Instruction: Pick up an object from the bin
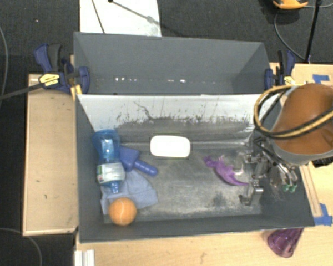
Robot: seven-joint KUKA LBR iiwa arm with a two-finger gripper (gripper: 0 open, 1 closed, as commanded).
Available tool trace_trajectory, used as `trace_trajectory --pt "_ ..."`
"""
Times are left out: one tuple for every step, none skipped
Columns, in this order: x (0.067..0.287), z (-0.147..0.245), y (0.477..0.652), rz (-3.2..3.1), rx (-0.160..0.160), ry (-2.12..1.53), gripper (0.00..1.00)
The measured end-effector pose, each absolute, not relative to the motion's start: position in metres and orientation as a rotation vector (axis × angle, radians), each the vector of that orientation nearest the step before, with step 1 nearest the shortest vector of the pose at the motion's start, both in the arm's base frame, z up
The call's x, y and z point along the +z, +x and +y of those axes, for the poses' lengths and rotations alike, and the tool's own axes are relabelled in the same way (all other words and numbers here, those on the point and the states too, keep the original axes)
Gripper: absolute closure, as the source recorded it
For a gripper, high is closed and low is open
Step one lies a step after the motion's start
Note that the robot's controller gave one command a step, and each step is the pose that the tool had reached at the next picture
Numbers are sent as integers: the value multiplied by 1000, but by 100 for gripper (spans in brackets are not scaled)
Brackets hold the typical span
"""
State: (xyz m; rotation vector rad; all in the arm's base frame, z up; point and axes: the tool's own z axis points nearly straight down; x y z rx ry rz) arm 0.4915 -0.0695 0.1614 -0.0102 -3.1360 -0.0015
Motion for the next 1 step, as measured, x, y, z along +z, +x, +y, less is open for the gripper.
trace_trajectory --pt "165 -69 493 -3144 0 -7 0"
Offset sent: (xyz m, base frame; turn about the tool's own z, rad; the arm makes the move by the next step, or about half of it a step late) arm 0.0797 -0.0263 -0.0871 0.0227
